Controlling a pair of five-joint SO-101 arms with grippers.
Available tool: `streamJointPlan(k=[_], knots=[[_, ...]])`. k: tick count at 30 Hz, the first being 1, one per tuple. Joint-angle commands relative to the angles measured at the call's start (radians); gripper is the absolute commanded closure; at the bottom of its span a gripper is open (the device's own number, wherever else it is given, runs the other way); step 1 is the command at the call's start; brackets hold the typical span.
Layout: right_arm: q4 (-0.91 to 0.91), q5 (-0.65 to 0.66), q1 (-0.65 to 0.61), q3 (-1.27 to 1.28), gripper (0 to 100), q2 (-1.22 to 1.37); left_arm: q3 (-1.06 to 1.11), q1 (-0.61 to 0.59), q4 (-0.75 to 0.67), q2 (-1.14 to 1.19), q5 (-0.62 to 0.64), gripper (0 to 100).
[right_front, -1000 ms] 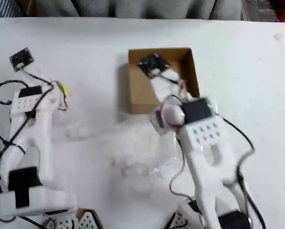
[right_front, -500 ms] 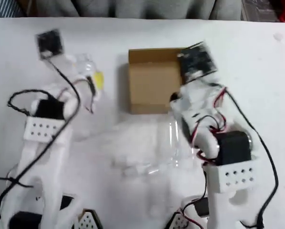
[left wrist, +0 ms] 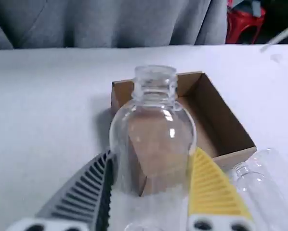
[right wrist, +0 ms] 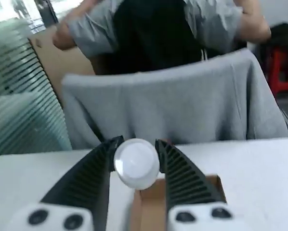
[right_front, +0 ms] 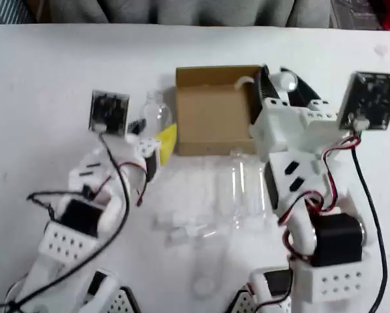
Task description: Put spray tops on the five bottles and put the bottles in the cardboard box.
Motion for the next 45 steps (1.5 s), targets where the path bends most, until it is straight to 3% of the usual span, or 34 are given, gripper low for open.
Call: streamJointPlan(k=[1, 8, 11, 14, 19, 28, 33, 40, 45], knots=[[-0.142, -0.009, -0.067, -0.057, 98.3, -0.022, 0.025, 0.044, -0.06, -0.153, -0.012, 98], [-0.384, 0.002, -0.237, -0.058, 98.3, -0.013, 0.048, 0.084, -0.081, -0.237, -0.014, 98], [-0.404, 0.167, -0.374, -0.13, 98.3, 0.045, 0.132, 0.079, -0.218, -0.277, -0.015, 98], [-0.291, 0.304, -0.45, -0.305, 98.3, 0.145, 0.229, 0.082, -0.322, -0.332, -0.086, 98], [0.001, 0.308, -0.466, -0.634, 98.3, 0.297, 0.328, 0.077, -0.367, -0.447, -0.209, 98], [0.453, 0.313, -0.466, -1.088, 98.3, 0.533, 0.46, 0.056, -0.359, -0.622, -0.219, 98], [0.619, 0.315, -0.467, -1.208, 98.3, 0.585, 0.506, 0.001, -0.367, -0.653, -0.219, 98], [0.684, 0.308, -0.472, -1.246, 98.3, 0.587, 0.532, 0.007, -0.367, -0.651, -0.219, 98], [0.763, 0.307, -0.576, -1.246, 98.3, 0.587, 0.545, 0.004, -0.361, -0.651, -0.219, 98]])
